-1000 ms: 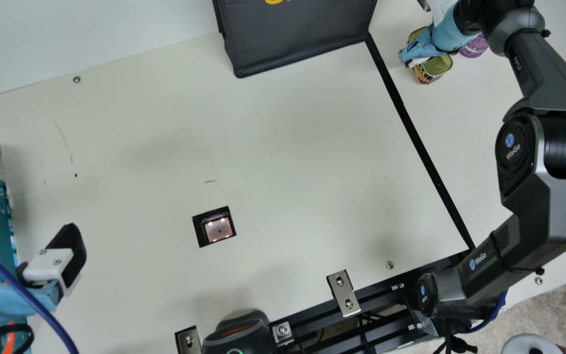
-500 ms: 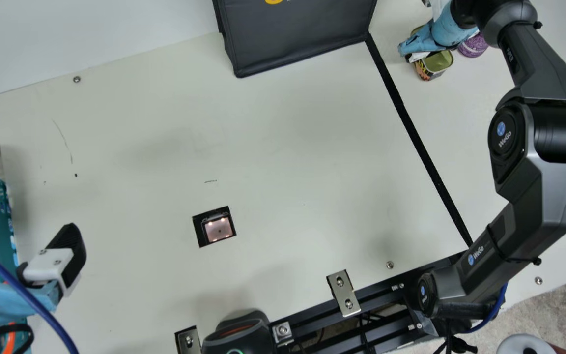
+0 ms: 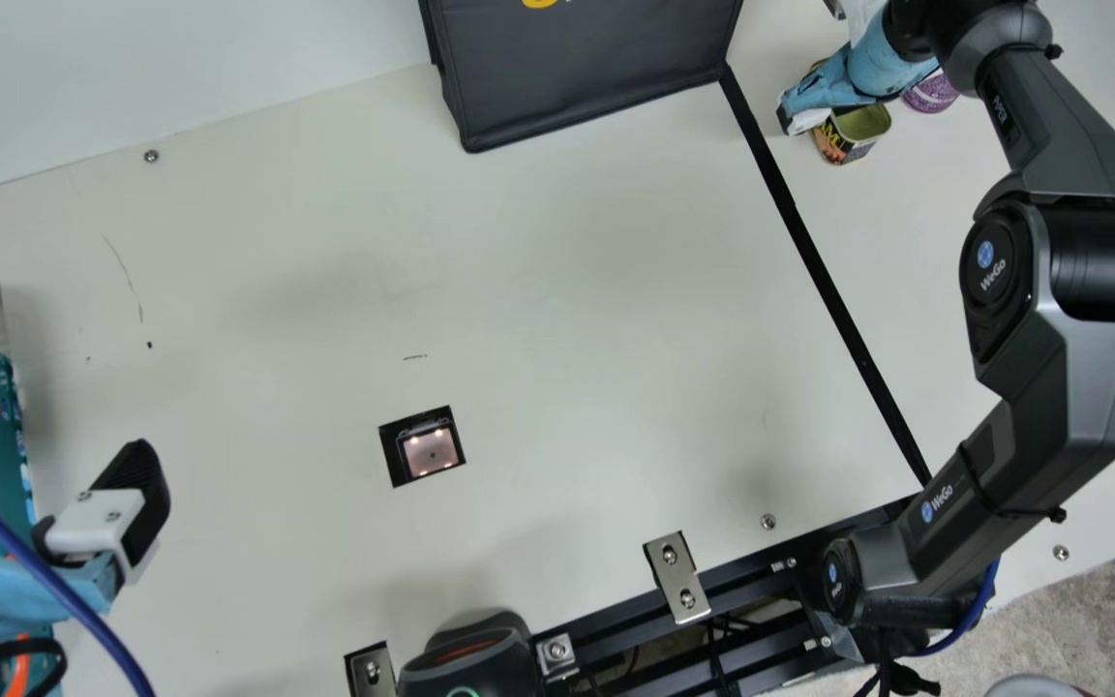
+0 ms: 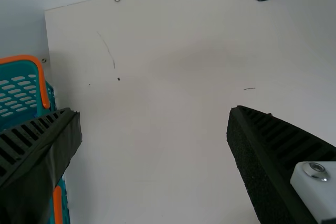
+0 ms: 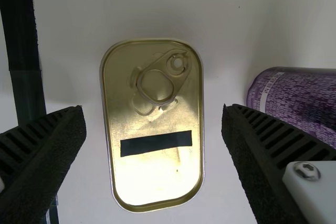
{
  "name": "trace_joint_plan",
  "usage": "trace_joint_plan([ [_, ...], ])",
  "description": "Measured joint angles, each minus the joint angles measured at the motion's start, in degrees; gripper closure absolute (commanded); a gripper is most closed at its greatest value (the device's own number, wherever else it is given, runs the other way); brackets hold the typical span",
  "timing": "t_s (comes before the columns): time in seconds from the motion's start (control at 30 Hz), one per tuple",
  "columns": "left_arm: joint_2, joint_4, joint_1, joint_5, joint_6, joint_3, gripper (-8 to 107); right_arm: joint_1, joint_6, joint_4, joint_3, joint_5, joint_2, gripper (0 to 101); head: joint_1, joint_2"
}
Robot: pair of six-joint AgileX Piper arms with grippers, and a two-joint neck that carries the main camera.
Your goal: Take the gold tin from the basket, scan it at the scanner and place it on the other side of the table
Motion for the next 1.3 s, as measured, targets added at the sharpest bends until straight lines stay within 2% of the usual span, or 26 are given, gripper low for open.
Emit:
trace_joint_plan([
  [0.33, 0.0, 0.0, 0.0, 0.0, 0.0, 0.0, 9, 1.6, 0.4, 2.0, 2.7, -0.7, -5.2, 6, 0.0, 0.0],
  [0.67, 0.0, 0.0, 0.0, 0.0, 0.0, 0.0, 9, 4.1, 2.0, 3.2, 9.4, -1.6, -16.9, 6, 0.0, 0.0],
  [1.03, 0.0, 0.0, 0.0, 0.0, 0.0, 0.0, 9, 7.8, 7.3, 6.5, 19.8, 2.4, -35.3, 6, 0.0, 0.0],
  [1.17, -1.3, 0.0, 2.0, 1.9, -0.4, -2.0, 9, 8.8, 8.5, 5.8, 19.9, 2.9, -38.3, 6, 0.0, 1.7],
  [1.3, -2.7, 0.3, 6.2, 5.3, -0.8, -5.0, 9, 10.8, 9.5, 6.9, 19.9, 6.2, -41.8, 6, 0.0, 6.7],
])
